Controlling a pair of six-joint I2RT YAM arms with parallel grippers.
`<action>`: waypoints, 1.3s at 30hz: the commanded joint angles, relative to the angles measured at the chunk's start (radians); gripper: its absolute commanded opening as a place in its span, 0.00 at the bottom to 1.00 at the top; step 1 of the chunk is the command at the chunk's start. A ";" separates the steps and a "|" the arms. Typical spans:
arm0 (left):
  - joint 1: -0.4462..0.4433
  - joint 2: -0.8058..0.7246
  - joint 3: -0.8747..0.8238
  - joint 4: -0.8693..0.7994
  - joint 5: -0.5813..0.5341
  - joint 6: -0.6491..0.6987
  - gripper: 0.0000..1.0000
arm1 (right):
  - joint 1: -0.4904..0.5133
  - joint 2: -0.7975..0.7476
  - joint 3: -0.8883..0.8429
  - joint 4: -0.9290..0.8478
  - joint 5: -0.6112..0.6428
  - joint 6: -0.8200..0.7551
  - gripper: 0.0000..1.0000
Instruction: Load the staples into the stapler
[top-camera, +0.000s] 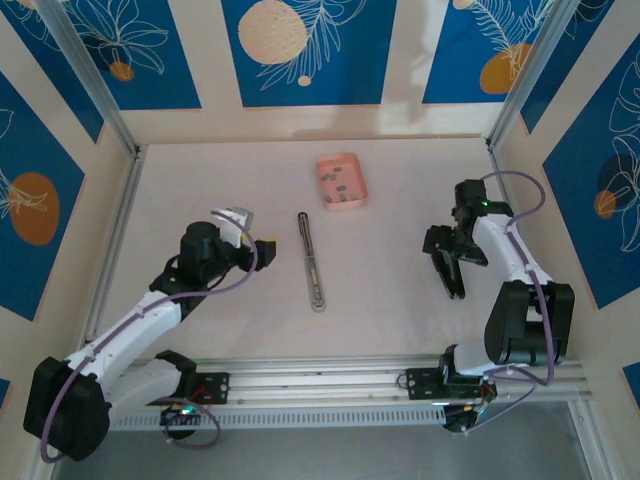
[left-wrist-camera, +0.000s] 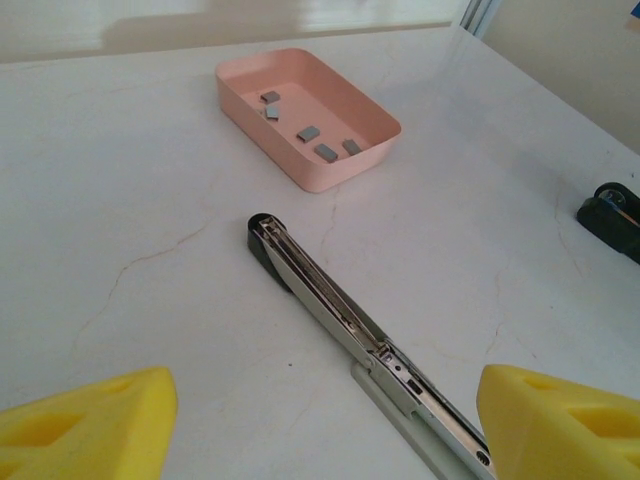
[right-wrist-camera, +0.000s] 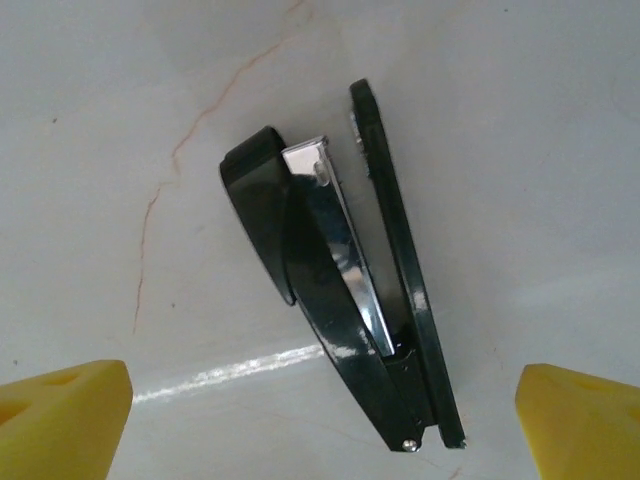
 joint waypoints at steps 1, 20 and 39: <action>-0.012 0.005 -0.004 0.037 0.006 -0.005 0.79 | -0.009 0.079 0.018 0.009 0.007 -0.100 0.99; -0.031 0.103 0.038 0.071 -0.017 0.005 0.76 | -0.004 0.370 0.115 0.080 0.008 -0.236 0.78; -0.103 0.160 0.090 0.106 0.005 0.026 0.73 | -0.047 -0.032 -0.003 0.247 -0.260 -0.051 0.39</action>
